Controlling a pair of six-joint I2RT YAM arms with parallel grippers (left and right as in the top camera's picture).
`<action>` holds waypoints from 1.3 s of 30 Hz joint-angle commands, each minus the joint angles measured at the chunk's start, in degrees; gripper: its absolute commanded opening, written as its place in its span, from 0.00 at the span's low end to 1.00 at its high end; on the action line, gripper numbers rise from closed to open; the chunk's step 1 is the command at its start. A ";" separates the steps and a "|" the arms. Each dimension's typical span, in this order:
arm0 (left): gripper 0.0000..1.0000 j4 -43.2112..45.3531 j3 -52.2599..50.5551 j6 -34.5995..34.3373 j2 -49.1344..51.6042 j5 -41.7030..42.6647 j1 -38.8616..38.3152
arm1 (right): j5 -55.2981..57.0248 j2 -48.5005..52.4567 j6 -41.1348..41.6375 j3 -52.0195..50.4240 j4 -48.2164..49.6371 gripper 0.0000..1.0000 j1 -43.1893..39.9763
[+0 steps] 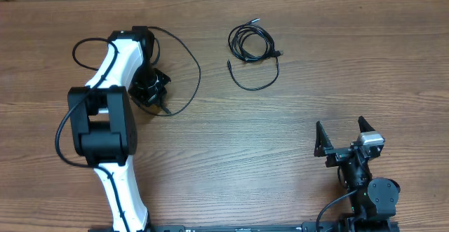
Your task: Untangle cables
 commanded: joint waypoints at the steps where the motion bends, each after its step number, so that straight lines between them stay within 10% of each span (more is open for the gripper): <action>1: 0.04 -2.58 0.52 -0.04 -8.61 -1.33 -2.36 | 0.31 -0.13 -0.33 -0.57 0.28 1.00 -0.11; 39: 0.04 -12.76 10.73 8.20 -16.44 0.48 -22.05 | 0.31 -0.13 -0.33 -0.57 0.28 1.00 -0.11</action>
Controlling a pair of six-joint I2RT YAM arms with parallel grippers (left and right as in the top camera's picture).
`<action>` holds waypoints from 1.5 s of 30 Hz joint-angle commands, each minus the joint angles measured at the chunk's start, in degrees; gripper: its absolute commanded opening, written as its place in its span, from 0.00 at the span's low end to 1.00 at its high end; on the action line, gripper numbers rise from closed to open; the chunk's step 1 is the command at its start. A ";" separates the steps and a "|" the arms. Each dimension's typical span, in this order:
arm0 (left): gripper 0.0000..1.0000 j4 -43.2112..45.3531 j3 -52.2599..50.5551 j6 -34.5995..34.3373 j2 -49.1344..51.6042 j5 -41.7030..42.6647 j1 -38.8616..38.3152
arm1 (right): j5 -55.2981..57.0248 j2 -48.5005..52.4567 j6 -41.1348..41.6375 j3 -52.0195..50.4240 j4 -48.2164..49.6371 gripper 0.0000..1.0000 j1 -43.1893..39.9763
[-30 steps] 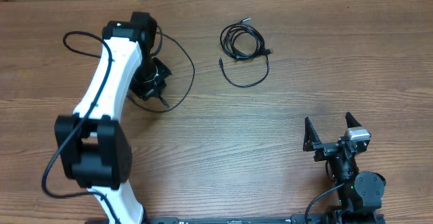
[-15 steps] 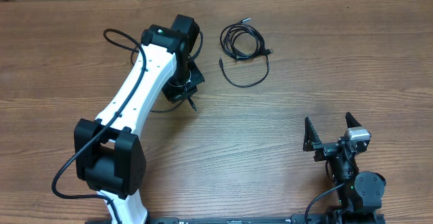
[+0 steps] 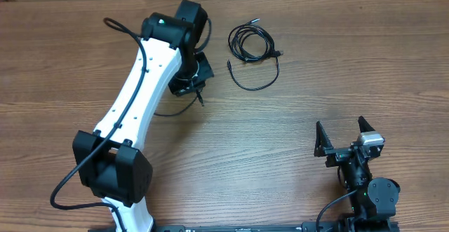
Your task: Untangle cables
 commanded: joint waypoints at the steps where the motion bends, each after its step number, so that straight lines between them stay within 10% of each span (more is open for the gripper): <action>1: 0.04 -2.51 0.70 1.53 -0.76 -0.04 -3.45 | 0.28 -0.13 -0.31 -0.57 0.31 1.00 -0.11; 21: 0.05 -5.01 1.25 8.55 -8.92 0.33 -14.78 | 0.28 -0.13 -0.31 -0.57 0.31 1.00 -0.11; 25: 0.22 -4.81 0.92 8.98 -8.15 -6.56 -14.27 | 0.28 -0.13 -0.31 -0.57 0.31 1.00 -0.11; 31: 0.74 -2.32 0.92 10.19 -6.64 -11.30 -9.92 | 0.28 -0.13 -0.31 -0.57 0.31 1.00 -0.11; 45: 0.76 13.62 0.90 17.73 -1.62 -17.18 12.02 | 0.28 -0.13 -0.31 -0.57 0.31 1.00 -0.11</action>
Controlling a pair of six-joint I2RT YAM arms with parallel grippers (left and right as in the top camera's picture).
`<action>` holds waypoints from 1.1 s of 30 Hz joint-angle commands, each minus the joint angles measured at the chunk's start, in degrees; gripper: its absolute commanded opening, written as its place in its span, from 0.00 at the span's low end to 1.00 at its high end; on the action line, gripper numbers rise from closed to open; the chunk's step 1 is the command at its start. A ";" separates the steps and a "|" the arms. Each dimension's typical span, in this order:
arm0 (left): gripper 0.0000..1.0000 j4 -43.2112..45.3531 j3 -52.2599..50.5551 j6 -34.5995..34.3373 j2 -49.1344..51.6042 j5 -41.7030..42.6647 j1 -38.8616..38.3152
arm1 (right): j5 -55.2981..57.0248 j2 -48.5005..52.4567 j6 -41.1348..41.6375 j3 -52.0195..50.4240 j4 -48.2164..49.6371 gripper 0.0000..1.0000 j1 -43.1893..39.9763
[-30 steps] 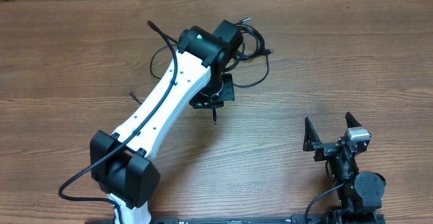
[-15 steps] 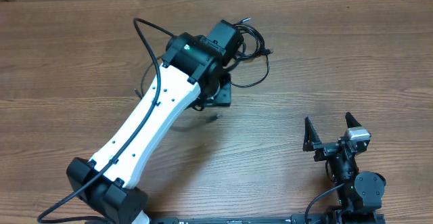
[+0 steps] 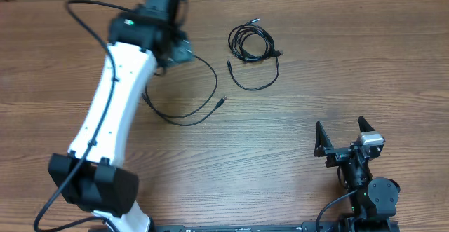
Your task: Untangle cables
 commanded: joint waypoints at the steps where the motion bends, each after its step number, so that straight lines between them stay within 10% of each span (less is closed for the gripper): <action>1: 0.75 1.31 0.57 5.51 4.98 -2.82 4.79 | 0.28 -0.13 -0.28 -0.57 0.31 1.00 -0.11; 33: 0.34 4.07 0.57 16.74 31.61 8.11 12.13 | 0.28 -0.13 -0.28 -0.57 0.31 1.00 -0.11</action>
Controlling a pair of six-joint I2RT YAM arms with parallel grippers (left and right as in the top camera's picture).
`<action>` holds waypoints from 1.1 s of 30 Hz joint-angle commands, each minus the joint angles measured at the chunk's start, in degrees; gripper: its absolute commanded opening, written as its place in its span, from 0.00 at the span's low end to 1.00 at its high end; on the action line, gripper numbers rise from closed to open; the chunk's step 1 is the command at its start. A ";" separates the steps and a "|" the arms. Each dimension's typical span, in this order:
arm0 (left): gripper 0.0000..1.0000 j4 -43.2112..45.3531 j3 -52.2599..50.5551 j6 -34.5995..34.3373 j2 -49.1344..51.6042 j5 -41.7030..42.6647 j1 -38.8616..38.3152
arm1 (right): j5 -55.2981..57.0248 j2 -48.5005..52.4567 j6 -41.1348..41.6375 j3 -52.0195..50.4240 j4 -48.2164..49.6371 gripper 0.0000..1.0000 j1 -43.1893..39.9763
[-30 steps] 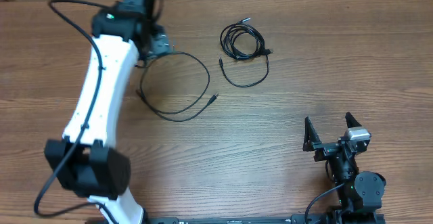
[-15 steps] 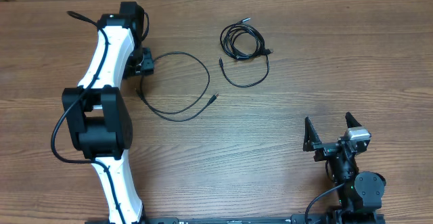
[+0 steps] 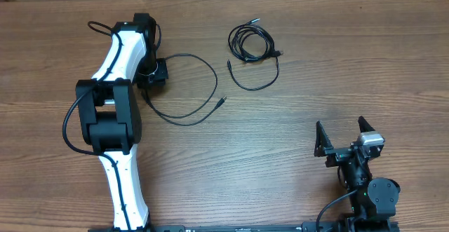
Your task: Untangle cables
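Observation:
One black cable [image 3: 210, 85] lies spread in a wide open loop left of centre, its plug end [image 3: 222, 101] pointing right. A second black cable [image 3: 251, 43] sits coiled at the far middle, with a tail [image 3: 256, 85] curving toward me. My left gripper [image 3: 153, 74] hangs over the left end of the spread cable; its jaws are too dark to read from overhead. My right gripper [image 3: 342, 135] stands open near the front right, far from both cables, with nothing between its fingers.
The white left arm [image 3: 116, 57] is folded back along the left side, with its own black wiring looping off it. The wooden table [image 3: 295, 155] carries only the two cables. The far edge runs along the top of the view.
My left arm has folded back, and its gripper has gone from the far side down to the left end of the spread cable. That cable lies as it did. The right arm is unchanged.
At first my left gripper was at the left with one cable looped beside it. Then it was stretched toward the coiled cable with that cable bunched under it. Then it was at the far side with the cable laid open. Now the arm is folded back.

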 commanded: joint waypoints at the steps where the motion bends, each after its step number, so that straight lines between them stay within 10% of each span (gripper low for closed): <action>1: 0.34 0.33 0.20 0.63 2.40 1.03 0.87 | 0.28 -0.13 -0.31 -0.57 0.26 1.00 -0.11; 21: 0.50 -8.50 18.64 4.92 2.58 2.43 5.73 | 0.28 -0.13 -0.31 -0.57 0.26 1.00 -0.11; 33: 0.54 -1.27 3.50 4.94 3.34 -6.43 5.84 | 0.28 -0.13 -0.31 -0.57 0.26 1.00 -0.11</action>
